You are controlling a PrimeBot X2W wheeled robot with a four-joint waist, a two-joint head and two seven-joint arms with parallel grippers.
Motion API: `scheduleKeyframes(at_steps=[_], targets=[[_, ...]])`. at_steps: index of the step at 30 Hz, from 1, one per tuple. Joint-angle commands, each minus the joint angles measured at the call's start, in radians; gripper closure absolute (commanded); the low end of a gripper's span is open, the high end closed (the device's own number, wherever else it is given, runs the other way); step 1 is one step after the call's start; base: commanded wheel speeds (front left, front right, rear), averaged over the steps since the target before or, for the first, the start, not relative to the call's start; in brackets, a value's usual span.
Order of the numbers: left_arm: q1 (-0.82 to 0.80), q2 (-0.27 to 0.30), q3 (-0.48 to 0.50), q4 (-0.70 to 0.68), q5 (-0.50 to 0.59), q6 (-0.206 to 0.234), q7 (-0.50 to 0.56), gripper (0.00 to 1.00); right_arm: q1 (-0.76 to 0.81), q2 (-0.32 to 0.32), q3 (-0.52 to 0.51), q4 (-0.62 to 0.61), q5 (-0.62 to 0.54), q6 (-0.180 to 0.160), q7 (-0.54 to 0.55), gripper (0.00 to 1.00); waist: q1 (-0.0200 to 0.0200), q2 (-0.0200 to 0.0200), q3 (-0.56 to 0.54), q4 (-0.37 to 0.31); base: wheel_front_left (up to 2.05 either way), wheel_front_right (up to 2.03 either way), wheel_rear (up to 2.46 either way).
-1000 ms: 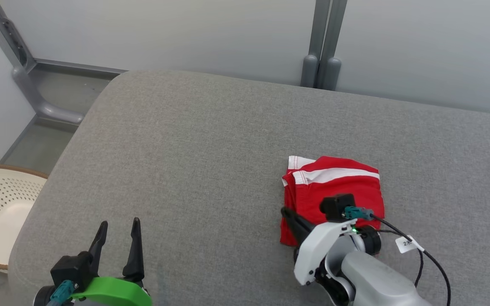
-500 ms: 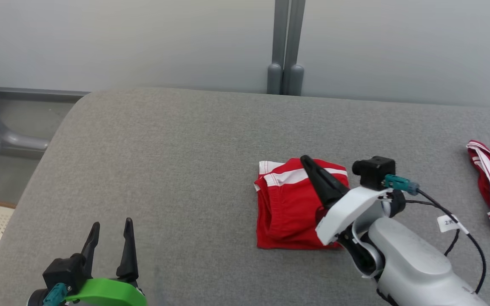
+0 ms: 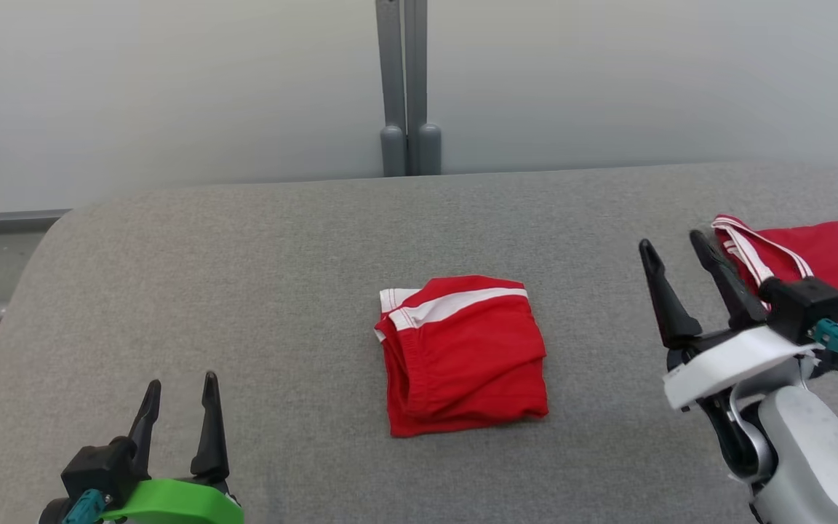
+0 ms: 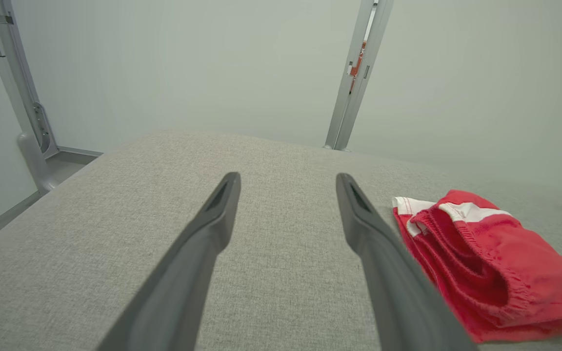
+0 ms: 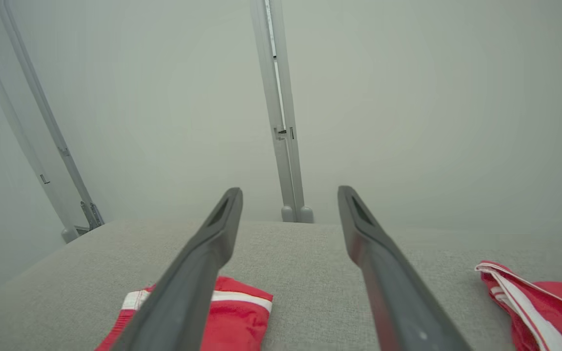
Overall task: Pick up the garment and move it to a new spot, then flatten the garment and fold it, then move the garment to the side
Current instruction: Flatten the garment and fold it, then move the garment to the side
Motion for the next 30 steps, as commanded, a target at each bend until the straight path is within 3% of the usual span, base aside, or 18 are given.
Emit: scheduleKeyframes(at_steps=[1,10,30], targets=[[0.013,0.007,0.006,-0.004,-0.001,0.003,-0.007,0.00,0.033,0.004,-0.027,-0.015,-0.016,0.001,-0.002,0.00,0.0000,-0.0001,-0.003,-0.022,0.00,0.00,0.00],[0.033,0.012,0.041,-0.041,0.013,-0.004,-0.007,0.00,0.169,0.034,-0.145,-0.074,-0.083,0.001,-0.002,0.00,0.0000,-0.0001,0.001,-0.045,0.00,0.00,0.00],[0.025,-0.036,0.088,-0.057,0.118,-0.044,-0.007,0.00,0.207,0.064,-0.152,-0.057,-0.135,0.001,-0.002,0.00,0.0000,-0.0001,0.008,-0.037,0.00,0.00,0.00]])
